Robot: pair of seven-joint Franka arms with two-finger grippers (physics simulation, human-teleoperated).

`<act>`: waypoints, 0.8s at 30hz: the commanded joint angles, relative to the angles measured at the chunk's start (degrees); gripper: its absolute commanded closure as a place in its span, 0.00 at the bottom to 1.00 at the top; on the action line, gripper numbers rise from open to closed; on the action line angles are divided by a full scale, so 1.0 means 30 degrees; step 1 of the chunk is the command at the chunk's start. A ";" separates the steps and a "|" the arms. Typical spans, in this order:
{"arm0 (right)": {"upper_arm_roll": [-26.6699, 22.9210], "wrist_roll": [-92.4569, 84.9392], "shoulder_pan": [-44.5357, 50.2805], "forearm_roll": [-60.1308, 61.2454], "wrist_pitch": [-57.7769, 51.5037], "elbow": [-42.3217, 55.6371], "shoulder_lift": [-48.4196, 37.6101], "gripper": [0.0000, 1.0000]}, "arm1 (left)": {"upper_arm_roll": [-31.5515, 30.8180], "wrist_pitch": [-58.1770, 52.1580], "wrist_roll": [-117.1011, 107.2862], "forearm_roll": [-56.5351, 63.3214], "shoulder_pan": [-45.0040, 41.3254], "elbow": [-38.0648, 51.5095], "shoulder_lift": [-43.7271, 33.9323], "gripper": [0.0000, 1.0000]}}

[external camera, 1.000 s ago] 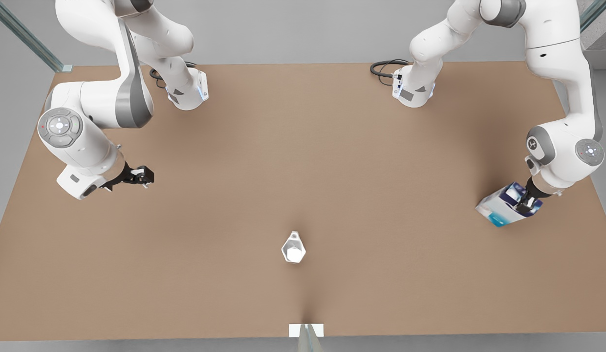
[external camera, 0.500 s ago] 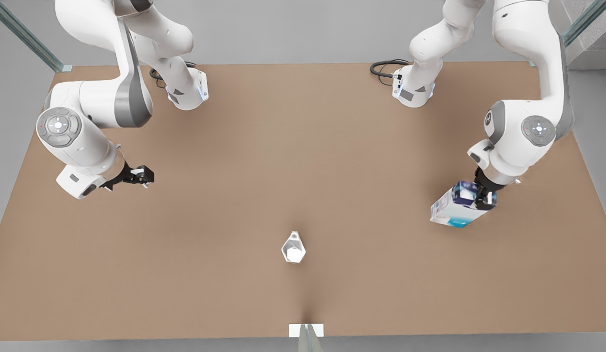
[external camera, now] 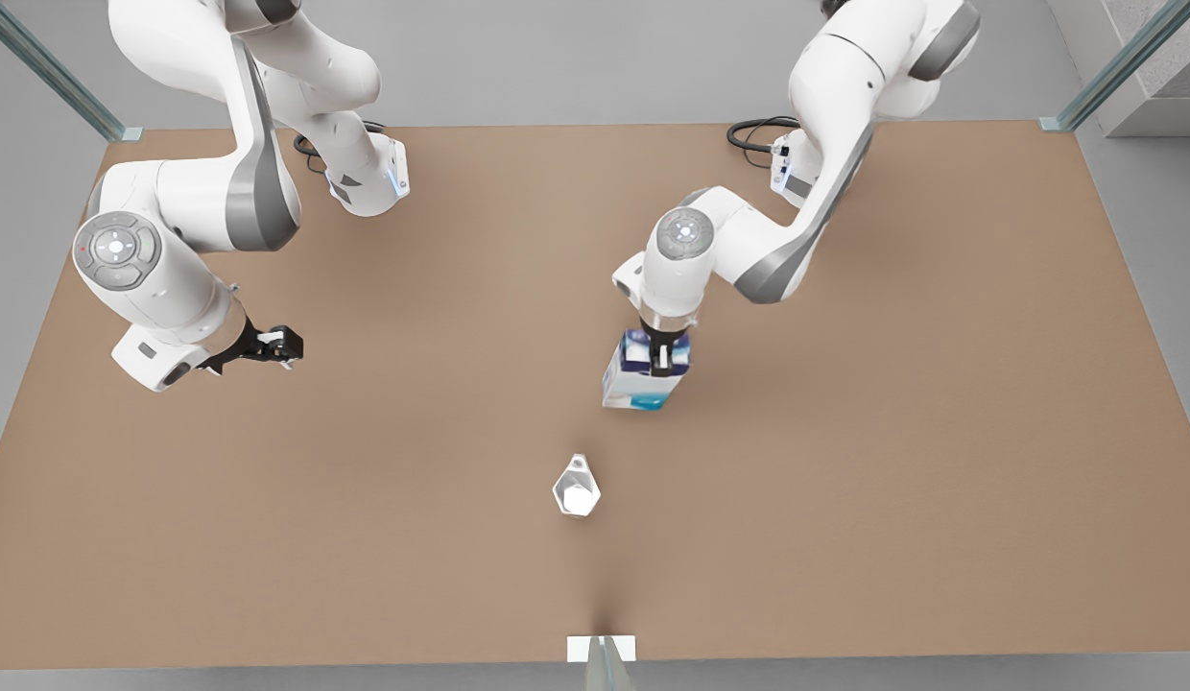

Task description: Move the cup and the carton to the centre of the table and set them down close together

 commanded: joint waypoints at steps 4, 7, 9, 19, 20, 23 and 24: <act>0.0000 0.0000 0.0014 0.0000 0.0029 0.0000 -0.0001 0.00 | 0.1437 0.0088 -0.0069 -0.0601 -0.2088 0.0998 0.0675 0.41; 0.0000 0.0000 0.0014 0.0000 0.0029 0.0001 -0.0001 0.00 | 0.1437 0.0059 0.0400 0.0190 -0.3143 0.1115 0.1143 0.40; 0.0000 0.0000 0.0014 0.0000 0.0029 0.0000 0.0028 0.00 | 0.1466 0.0293 0.0371 0.0629 -0.3377 0.1115 0.1700 0.41; 0.0000 0.0000 0.0014 0.0000 0.0234 0.0000 0.0028 0.00 | 0.3956 0.0439 -0.0683 0.0395 -0.5868 0.2492 0.3048 0.00; 0.0000 0.0000 0.0014 0.0000 0.0234 0.0000 0.0028 0.00 | 0.3957 0.0439 -0.0655 0.0395 -0.5897 0.2492 0.3048 0.00; 0.0000 0.0000 0.0014 0.0000 0.0234 0.0000 0.0028 0.00 | 0.3957 0.0439 -0.0684 0.0395 -0.5897 0.2521 0.3077 0.00; 0.0000 0.0000 0.0014 0.0000 0.0234 0.0000 0.0028 0.00 | 0.3957 0.0439 -0.0684 0.0395 -0.5897 0.2609 0.3136 0.00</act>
